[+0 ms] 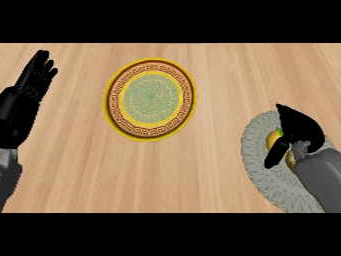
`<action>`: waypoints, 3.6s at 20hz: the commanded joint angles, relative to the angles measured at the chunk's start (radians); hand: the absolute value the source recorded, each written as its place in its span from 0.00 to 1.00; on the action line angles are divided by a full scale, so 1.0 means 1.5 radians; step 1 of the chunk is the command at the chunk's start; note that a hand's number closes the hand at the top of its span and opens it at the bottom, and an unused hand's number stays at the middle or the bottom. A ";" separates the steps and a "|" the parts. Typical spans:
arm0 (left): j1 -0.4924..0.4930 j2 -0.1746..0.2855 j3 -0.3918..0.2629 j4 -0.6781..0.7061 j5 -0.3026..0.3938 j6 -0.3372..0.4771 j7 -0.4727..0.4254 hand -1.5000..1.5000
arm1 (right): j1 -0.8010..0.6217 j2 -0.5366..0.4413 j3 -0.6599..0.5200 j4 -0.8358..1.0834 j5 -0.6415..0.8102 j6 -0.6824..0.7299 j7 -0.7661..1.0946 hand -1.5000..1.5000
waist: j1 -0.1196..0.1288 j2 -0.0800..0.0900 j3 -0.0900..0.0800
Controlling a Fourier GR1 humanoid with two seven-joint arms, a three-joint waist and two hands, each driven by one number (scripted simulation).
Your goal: Pick the lemon from the placemat and place it in the plate
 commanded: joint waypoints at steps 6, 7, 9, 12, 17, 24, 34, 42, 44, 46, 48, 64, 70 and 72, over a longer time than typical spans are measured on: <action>0.019 -0.046 0.021 -0.004 -0.056 -0.022 -0.008 0.50 | 0.057 0.048 -0.039 0.042 0.055 0.014 -0.053 0.00 | -0.001 0.000 0.000; 0.017 -0.049 0.014 -0.027 -0.061 -0.009 0.012 0.50 | 0.065 0.022 -0.052 0.066 0.040 0.029 -0.096 0.00 | -0.001 0.000 0.000; 0.040 -0.043 0.039 -0.024 -0.047 -0.041 -0.009 0.50 | -0.038 0.062 -0.083 0.171 0.059 0.025 -0.105 0.00 | 0.005 0.001 0.000; -0.028 -0.054 0.051 0.019 -0.045 -0.048 0.019 0.50 | 0.020 0.048 -0.084 0.186 0.087 0.000 -0.136 0.00 | -0.001 0.001 0.000; 0.026 -0.073 0.056 0.015 -0.073 -0.072 -0.021 0.50 | -0.011 0.080 -0.081 0.224 0.141 0.022 -0.124 0.00 | 0.003 0.001 0.000; -0.012 -0.080 0.053 -0.007 -0.072 -0.059 0.032 0.50 | -0.010 0.046 -0.079 0.227 0.229 -0.169 -0.246 1.00 | 0.002 0.002 0.000; -0.032 -0.090 0.014 -0.031 -0.069 -0.081 0.015 0.50 | -0.214 -0.088 -0.057 0.306 0.188 -0.119 -0.702 1.00 | 0.091 0.036 0.007; -0.048 -0.099 0.019 -0.003 -0.078 -0.068 0.014 0.50 | -0.323 -0.105 -0.131 0.398 0.080 -0.099 -1.007 1.00 | 0.070 0.030 0.005; -0.044 -0.109 0.012 -0.002 -0.087 -0.056 0.018 0.50 | -0.325 -0.088 -0.140 0.426 0.054 -0.090 -1.087 1.00 | 0.060 0.026 0.004; -0.036 -0.099 0.014 -0.009 -0.088 -0.064 0.014 0.50 | -0.344 -0.053 -0.168 0.452 0.014 -0.079 -1.125 1.00 | 0.068 0.025 0.004; -0.049 -0.090 0.034 0.007 -0.073 -0.074 0.015 0.50 | -0.371 -0.036 -0.176 0.483 -0.011 -0.025 -1.169 1.00 | 0.058 0.022 0.003; -0.062 -0.103 0.044 0.022 -0.101 -0.053 0.038 0.50 | -0.585 0.183 -0.170 0.670 0.011 0.008 -1.140 1.00 | 0.029 0.009 0.000; 0.008 -0.106 0.052 0.004 -0.091 -0.078 -0.009 0.50 | -0.616 0.267 -0.172 0.704 0.019 -0.009 -1.077 1.00 | 0.031 0.007 0.000; -0.042 -0.069 0.080 0.018 -0.076 -0.102 0.021 0.50 | -0.625 0.286 -0.168 0.717 0.033 -0.038 -1.062 1.00 | 0.027 0.008 0.000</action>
